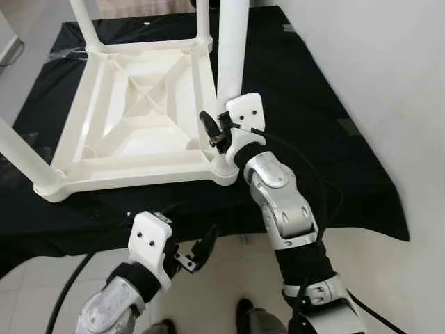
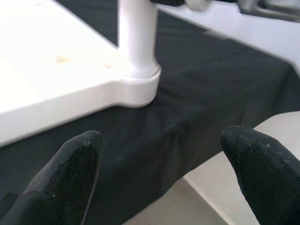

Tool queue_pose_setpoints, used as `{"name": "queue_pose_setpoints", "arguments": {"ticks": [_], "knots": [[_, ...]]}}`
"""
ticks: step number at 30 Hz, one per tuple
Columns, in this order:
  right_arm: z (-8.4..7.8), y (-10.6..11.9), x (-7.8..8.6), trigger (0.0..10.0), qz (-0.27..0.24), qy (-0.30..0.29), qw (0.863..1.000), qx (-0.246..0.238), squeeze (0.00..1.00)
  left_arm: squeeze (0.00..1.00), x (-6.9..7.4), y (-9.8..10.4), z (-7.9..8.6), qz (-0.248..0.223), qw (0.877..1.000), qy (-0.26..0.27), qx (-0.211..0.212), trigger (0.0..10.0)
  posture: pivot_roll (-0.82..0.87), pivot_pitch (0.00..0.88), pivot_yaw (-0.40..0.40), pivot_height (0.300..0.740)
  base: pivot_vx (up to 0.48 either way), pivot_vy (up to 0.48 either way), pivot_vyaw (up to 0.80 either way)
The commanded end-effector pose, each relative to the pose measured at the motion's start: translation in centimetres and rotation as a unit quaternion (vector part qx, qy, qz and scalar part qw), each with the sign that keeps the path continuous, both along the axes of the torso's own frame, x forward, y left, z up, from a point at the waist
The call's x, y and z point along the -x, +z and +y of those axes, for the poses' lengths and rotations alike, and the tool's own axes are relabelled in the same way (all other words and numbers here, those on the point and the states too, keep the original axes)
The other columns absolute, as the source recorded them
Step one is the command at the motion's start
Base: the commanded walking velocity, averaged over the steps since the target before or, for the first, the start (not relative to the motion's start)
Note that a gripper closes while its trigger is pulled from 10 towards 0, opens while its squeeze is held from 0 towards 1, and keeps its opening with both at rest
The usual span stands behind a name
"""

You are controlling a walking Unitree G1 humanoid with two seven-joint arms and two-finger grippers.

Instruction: Building children table

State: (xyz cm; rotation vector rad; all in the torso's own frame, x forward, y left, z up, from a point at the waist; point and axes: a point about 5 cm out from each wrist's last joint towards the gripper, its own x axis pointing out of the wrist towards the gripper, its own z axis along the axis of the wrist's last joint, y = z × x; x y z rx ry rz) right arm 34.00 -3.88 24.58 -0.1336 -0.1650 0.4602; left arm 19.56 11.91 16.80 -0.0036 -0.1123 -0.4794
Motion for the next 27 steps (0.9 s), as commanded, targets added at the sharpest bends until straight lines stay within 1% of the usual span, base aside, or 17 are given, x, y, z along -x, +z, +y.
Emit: {"name": "queue_pose_setpoints", "arguments": {"ticks": [1, 2, 4, 5, 6, 7, 9, 10, 11, 12, 13, 15, 22, 24, 25, 26, 27], "knots": [[2.1, -1.9, 0.5, 10.0, 0.062, 0.028, 0.998, -0.004, 1.0, 0.0, 0.1, -0.4, 0.0, 0.006, 1.0, 0.007, -0.004, 10.0, 0.09, 0.263, -0.058, 0.74, 0.0, 0.0, 0.0], [1.6, -1.6, 0.5, 10.0, 0.057, 0.037, 0.998, -0.009, 1.0, 0.0, 0.2, -0.3, 0.0, 0.005, 1.0, 0.008, -0.004, 10.0, 0.09, 0.263, -0.058, 0.74, 0.0, 0.0, 0.0], [0.6, 0.3, 0.1, 10.0, 0.014, 0.112, 0.993, -0.03, 1.0, 0.0, 0.4, -0.2, 0.1, 0.004, 1.0, 0.007, -0.003, 10.0, 0.09, 0.279, -0.056, 0.74, 0.0, 0.0, 0.0], [0.6, 0.3, 0.1, 10.0, 0.014, 0.112, 0.993, -0.03, 1.0, 0.0, 0.4, -0.2, 0.1, 0.004, 1.0, 0.007, -0.003, 10.0, 0.09, 0.279, -0.056, 0.74, 0.0, 0.0, 0.0], [0.2, 1.3, 0.1, 10.0, -0.007, 0.175, 0.984, -0.029, 1.0, 0.0, 0.5, -0.2, 0.1, 0.005, 1.0, 0.005, -0.003, 10.0, 0.09, 0.283, -0.056, 0.74, 0.0, 0.0, 0.0], [0.2, 1.3, 0.1, 10.0, -0.007, 0.175, 0.984, -0.029, 1.0, 0.0, 0.5, -0.2, 0.1, 0.005, 1.0, 0.005, -0.003, 10.0, 0.09, 0.283, -0.056, 0.74, 0.0, 0.0, 0.0], [-0.5, 2.6, 0.4, 10.0, -0.044, 0.283, 0.958, -0.005, 1.0, 0.0, 0.6, -0.3, 0.0, 0.007, 1.0, 0.001, -0.002, 10.0, 0.09, 0.289, -0.054, 0.74, 0.0, 0.0, 0.0], [-1.0, 2.8, 0.4, 10.0, -0.051, 0.327, 0.943, 0.027, 0.63, 0.0, 0.8, -0.2, 0.0, 0.008, 1.0, -0.001, -0.002, 10.0, 0.1, 0.301, -0.051, 0.74, 0.0, 0.0, 0.0], [-1.0, 2.8, 0.4, 10.0, -0.051, 0.327, 0.943, 0.027, 0.63, 0.0, 0.8, -0.2, 0.0, 0.008, 1.0, -0.001, -0.002, 10.0, 0.1, 0.301, -0.051, 0.74, 0.0, 0.0, 0.0], [-1.3, 2.8, 0.3, 10.0, -0.053, 0.351, 0.934, 0.048, 0.63, 0.0, 0.9, -0.2, -0.1, 0.009, 1.0, -0.001, -0.002, 10.0, 0.1, 0.301, -0.051, 0.74, 0.0, 0.0, 0.0], [-1.7, 2.9, -0.2, 10.0, -0.052, 0.374, 0.923, 0.073, 0.0, 0.0, 1.1, -0.2, 0.0, 0.01, 1.0, -0.001, -0.002, 10.0, 0.12, 0.313, -0.05, 0.74, 0.0, 0.0, 0.0], [-2.3, 3.4, -0.8, 10.0, -0.056, 0.395, 0.912, 0.095, 0.0, 0.0, 1.5, -0.2, 0.0, 0.012, 1.0, 0.002, -0.004, 10.0, 0.13, 0.323, -0.05, 0.74, 0.0, 0.0, 0.0], [-2.5, 5.0, -1.2, 10.0, -0.056, 0.453, 0.886, 0.077, 0.0, 0.0, 2.1, -0.1, 0.2, 0.018, 1.0, 0.008, -0.006, 10.0, 0.15, 0.343, -0.044, 0.74, 0.0, 0.0, 0.0], [-2.6, 5.3, -1.4, 10.0, -0.051, 0.497, 0.863, 0.075, 0.0, 0.0, 2.5, -0.1, 0.2, 0.021, 1.0, 0.009, -0.007, 10.0, 0.16, 0.351, -0.041, 0.74, 0.0, 0.0, 0.0], [-2.8, 5.4, -1.4, 8.8, -0.049, 0.516, 0.852, 0.077, 0.0, 0.0, 2.7, -0.1, 0.3, 0.023, 1.0, 0.008, -0.008, 10.0, 0.16, 0.358, -0.04, 0.74, 0.0, 0.0, 0.0], [-2.8, 5.4, -1.4, 8.8, -0.049, 0.516, 0.852, 0.077, 0.0, 0.0, 2.7, -0.1, 0.3, 0.023, 1.0, 0.008, -0.008, 10.0, 0.16, 0.358, -0.04, 0.74, 0.0, 0.0, 0.0], [-3.1, 5.4, -1.5, 4.9, -0.044, 0.537, 0.839, 0.078, 0.0, 0.0, 2.9, 0.0, 0.3, 0.025, 1.0, 0.008, -0.008, 10.0, 0.17, 0.366, -0.036, 0.74, 0.0, 0.0, 0.0]]}}
